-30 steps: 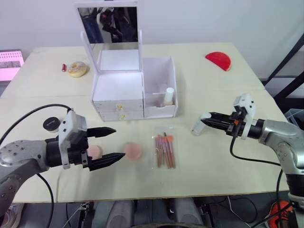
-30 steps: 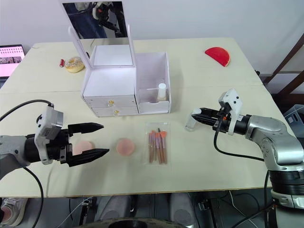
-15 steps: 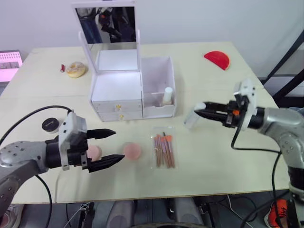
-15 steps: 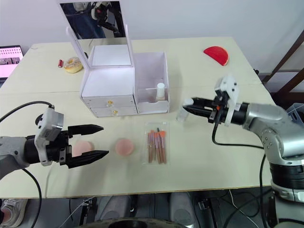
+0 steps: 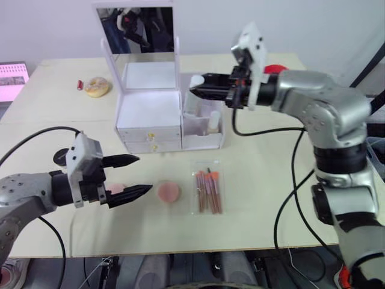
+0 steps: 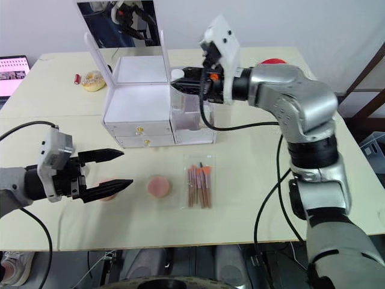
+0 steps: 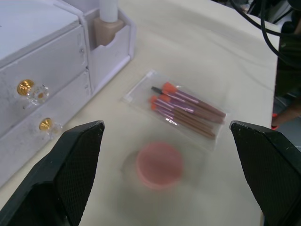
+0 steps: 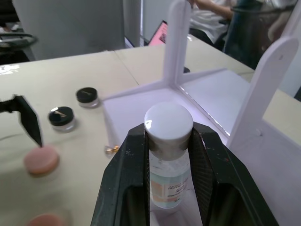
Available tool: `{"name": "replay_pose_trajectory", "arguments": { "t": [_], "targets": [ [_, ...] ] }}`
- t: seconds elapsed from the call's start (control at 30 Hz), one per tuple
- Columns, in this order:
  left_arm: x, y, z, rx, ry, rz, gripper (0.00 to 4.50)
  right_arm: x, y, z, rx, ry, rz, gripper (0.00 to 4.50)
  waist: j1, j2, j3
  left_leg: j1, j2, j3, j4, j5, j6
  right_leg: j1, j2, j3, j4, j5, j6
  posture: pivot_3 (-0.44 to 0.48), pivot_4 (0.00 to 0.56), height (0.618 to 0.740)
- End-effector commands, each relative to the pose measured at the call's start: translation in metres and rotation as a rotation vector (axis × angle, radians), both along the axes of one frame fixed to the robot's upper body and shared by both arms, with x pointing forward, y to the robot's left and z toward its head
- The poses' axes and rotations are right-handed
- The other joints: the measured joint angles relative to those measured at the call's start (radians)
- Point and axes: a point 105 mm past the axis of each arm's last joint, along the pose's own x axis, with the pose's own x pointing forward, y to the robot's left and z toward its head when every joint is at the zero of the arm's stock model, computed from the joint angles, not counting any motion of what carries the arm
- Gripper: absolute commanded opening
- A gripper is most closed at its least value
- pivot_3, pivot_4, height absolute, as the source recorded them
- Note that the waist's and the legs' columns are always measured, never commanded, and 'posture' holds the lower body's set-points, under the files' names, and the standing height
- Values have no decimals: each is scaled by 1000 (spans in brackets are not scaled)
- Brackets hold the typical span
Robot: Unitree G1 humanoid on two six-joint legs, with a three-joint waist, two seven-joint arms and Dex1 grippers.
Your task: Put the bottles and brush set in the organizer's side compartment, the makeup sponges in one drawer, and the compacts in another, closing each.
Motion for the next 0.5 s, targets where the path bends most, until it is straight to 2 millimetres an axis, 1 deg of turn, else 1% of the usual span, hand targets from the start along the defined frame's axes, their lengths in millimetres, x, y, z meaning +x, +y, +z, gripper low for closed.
{"name": "replay_pose_trajectory", "arguments": {
  "t": [0.03,0.33,0.47,0.5],
  "targets": [
    [-4,-3,8,-7,-43,-11,4500,8,7,4,-36,-56,-8,645,-1,0,0,0,0,0,0,0,0,0,0,0,0,0,0,0,150,739],
    [-7,-5,9,-15,-51,3,4500,22,16,-23,-91,-26,-17,645,-5,0,0,1,0,0,0,0,0,-1,0,0,2,0,0,0,150,739],
    [-6,-4,10,-15,-55,10,4500,27,20,-47,-131,-4,-21,645,-6,0,0,2,0,0,0,0,0,0,1,0,3,0,0,0,150,739],
    [-6,-4,10,-15,-55,11,4500,28,20,-51,-137,-1,-22,645,-6,0,0,2,0,0,0,0,0,0,1,1,3,0,0,0,150,739]
  ]
}}
